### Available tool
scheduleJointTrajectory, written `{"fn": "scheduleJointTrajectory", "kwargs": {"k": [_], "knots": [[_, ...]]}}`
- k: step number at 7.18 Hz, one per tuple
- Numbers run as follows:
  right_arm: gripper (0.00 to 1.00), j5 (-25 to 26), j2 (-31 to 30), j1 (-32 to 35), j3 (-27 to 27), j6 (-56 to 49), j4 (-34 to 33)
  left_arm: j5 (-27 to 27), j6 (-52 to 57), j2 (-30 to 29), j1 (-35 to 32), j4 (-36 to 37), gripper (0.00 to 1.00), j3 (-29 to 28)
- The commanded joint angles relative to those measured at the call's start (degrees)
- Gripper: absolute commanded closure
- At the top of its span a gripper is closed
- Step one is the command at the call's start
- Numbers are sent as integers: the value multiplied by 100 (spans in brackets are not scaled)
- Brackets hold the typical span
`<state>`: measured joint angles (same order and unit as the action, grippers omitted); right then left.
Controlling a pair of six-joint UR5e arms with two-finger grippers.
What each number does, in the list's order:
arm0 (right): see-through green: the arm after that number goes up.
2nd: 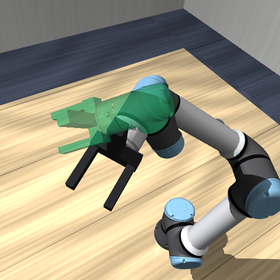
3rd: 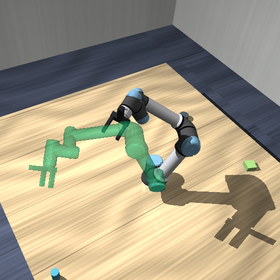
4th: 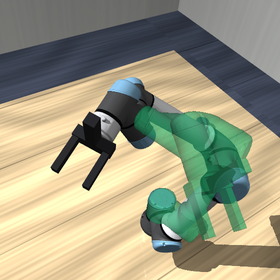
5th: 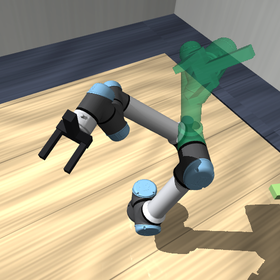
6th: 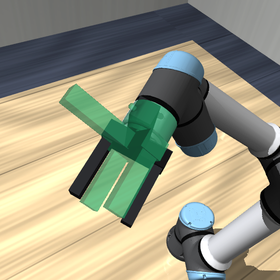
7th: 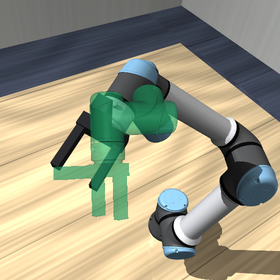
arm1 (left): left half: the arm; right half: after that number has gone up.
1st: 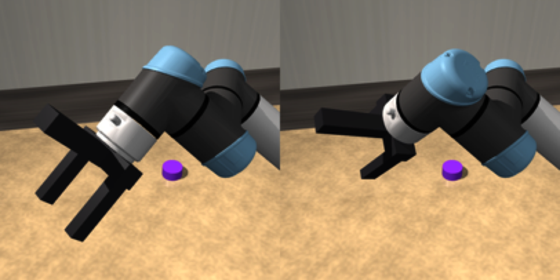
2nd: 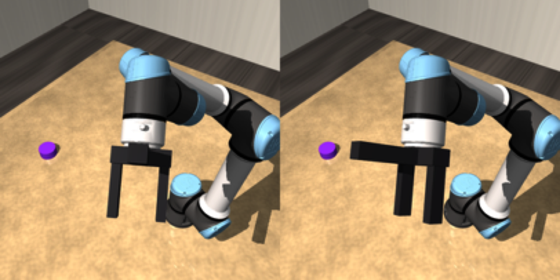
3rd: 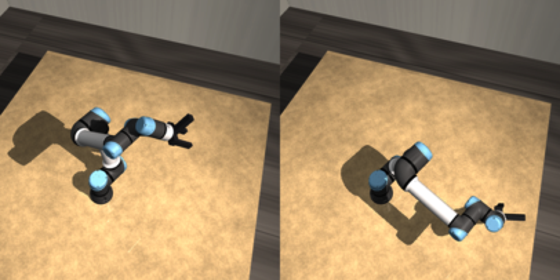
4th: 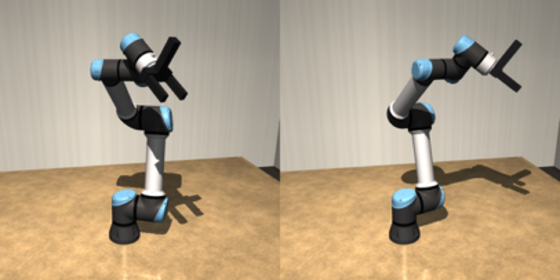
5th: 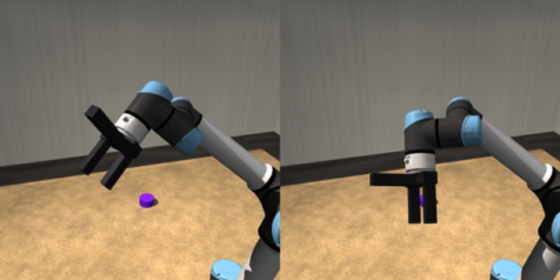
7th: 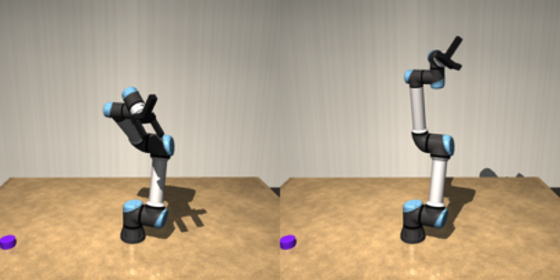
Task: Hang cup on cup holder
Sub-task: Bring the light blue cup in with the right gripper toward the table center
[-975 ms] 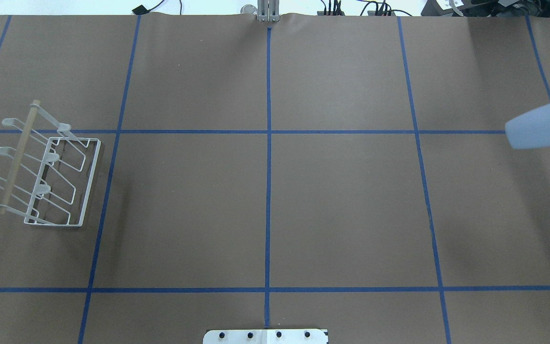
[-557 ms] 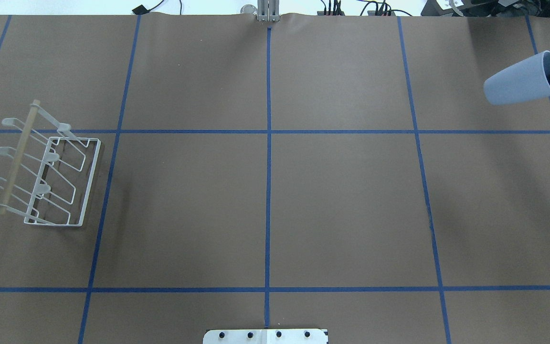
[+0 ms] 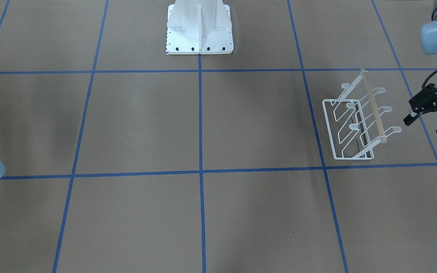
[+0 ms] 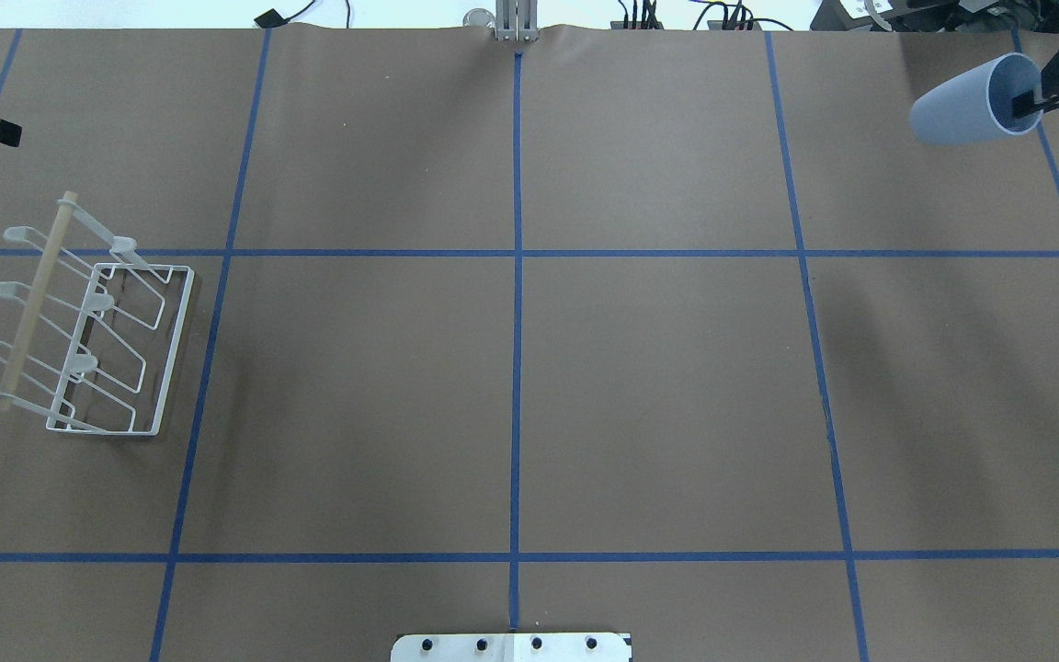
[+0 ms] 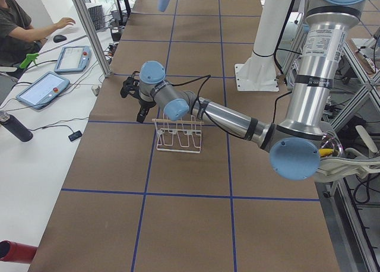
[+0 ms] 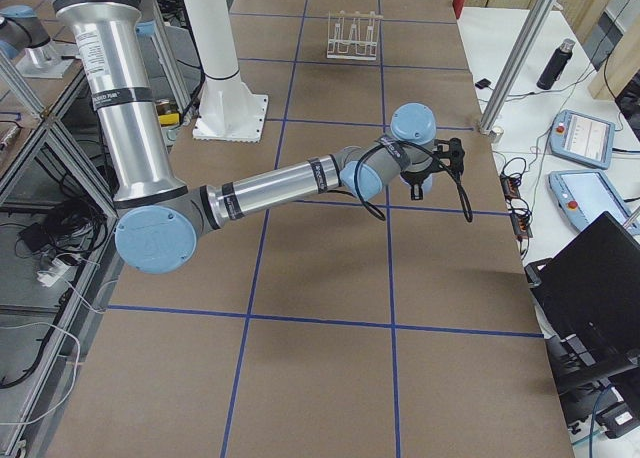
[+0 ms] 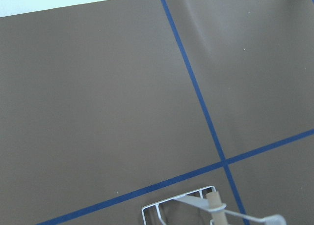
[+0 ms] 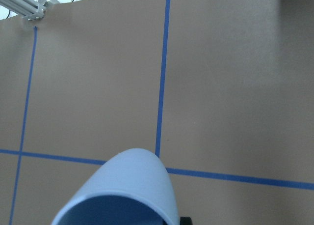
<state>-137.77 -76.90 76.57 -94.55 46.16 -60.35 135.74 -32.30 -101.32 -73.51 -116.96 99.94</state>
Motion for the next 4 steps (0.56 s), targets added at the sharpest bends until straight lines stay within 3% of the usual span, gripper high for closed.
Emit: {"fn": "scheduleJointTrajectory", "kwargs": {"k": [1,3,4], "knots": [[100,681,17,-702,94,2003,1441,-21,-739,-387,205,-11,2,-10],[100,647,139,-994,33,3190,2067,-12,-1687,-782,546,-107,2,69],[100,629,140,-1108,102,4050,2836,-12,-2518,-975,818,-517,2,-1]]}}
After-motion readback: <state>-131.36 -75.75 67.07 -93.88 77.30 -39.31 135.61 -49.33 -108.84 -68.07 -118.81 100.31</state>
